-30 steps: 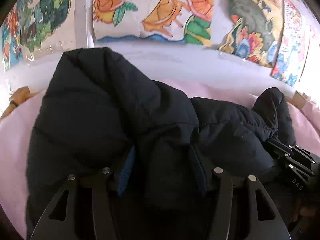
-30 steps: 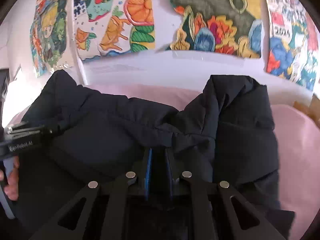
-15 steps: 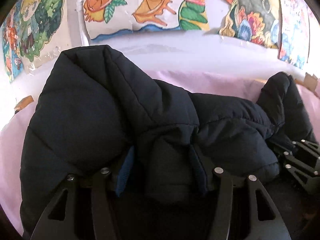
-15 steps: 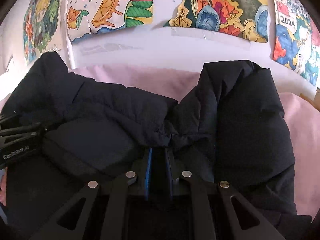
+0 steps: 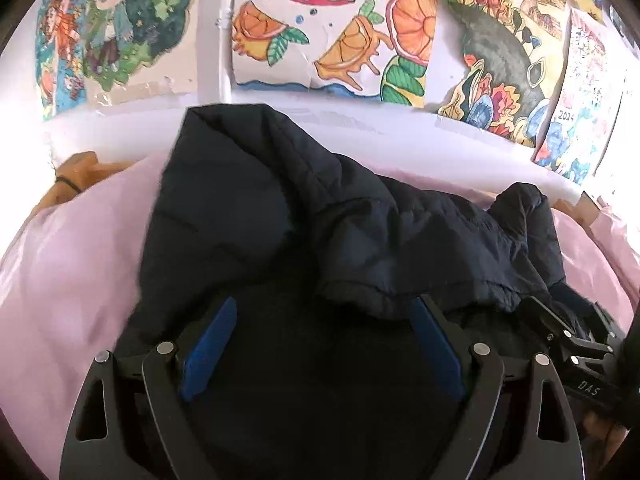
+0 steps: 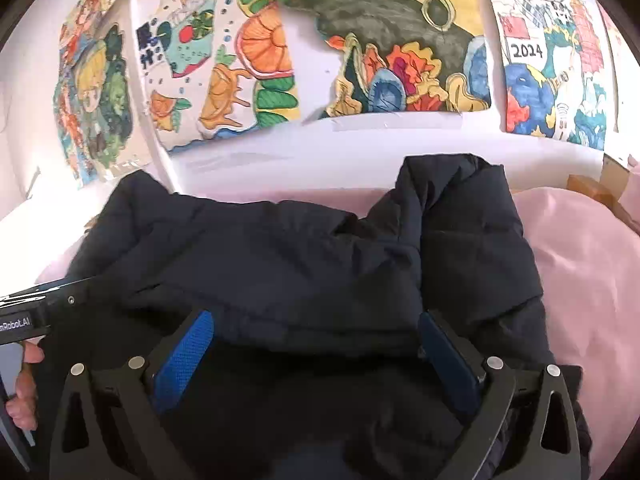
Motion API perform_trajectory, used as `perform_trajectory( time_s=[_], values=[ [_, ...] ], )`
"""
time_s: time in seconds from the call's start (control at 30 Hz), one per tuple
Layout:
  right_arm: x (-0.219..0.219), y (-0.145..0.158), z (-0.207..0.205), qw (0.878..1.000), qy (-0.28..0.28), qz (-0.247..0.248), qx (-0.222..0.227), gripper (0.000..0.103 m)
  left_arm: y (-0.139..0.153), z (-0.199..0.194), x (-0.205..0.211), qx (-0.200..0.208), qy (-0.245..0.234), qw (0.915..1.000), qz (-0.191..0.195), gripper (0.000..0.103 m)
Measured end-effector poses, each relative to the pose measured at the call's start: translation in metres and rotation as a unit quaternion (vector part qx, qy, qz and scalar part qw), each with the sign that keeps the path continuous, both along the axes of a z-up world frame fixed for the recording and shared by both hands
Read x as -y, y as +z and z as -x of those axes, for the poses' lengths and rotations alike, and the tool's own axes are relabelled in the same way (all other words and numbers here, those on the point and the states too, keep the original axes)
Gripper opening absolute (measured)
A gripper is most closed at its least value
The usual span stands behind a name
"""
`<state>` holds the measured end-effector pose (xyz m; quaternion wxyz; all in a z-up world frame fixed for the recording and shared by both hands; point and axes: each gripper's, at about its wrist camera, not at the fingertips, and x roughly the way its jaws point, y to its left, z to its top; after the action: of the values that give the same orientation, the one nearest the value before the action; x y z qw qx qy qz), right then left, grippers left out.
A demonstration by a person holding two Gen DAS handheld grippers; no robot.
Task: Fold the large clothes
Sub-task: 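Lower the folded hem onto the jacket and open both tools, then move both tools back and over to the side edge of the jacket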
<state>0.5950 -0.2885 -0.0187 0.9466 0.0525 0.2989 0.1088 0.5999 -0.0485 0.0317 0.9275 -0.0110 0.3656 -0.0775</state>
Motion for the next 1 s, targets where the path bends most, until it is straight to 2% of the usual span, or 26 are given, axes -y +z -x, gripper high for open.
perform_trajectory(
  time_s=[0.1,0.37,0.53,0.6,0.67,0.7,0.83,1.0],
  values=[
    [0.000,0.016,0.015,1.000,0.003,0.018,0.015,0.103,0.005,0.020,-0.006,0.004,0.003,1.0000,-0.002,0.085],
    [0.020,0.060,0.076,0.999,0.005,-0.012,0.050,0.103,0.021,0.064,-0.019,0.021,0.005,0.9997,0.013,0.085],
    [0.025,0.079,0.113,0.998,0.011,-0.014,0.056,0.103,0.040,0.097,-0.015,0.037,0.009,0.9992,0.010,0.085],
    [0.026,0.084,0.130,0.998,0.015,-0.014,0.055,0.103,0.045,0.112,-0.012,0.040,0.003,0.9992,0.009,0.087],
    [0.026,0.087,0.146,0.998,0.021,-0.015,0.051,0.103,0.047,0.125,-0.009,0.050,-0.001,0.9988,-0.001,0.099],
    [0.025,0.087,0.152,0.998,0.023,-0.015,0.049,0.103,0.048,0.134,-0.006,0.057,0.000,0.9983,-0.010,0.101],
    [0.021,0.089,0.185,0.998,0.040,-0.007,0.041,0.103,0.049,0.166,0.004,0.075,-0.020,0.9965,-0.033,0.101],
    [0.018,0.087,0.225,0.998,0.055,0.000,0.027,0.103,0.048,0.202,0.007,0.078,-0.027,0.9961,-0.029,0.101]
  ],
)
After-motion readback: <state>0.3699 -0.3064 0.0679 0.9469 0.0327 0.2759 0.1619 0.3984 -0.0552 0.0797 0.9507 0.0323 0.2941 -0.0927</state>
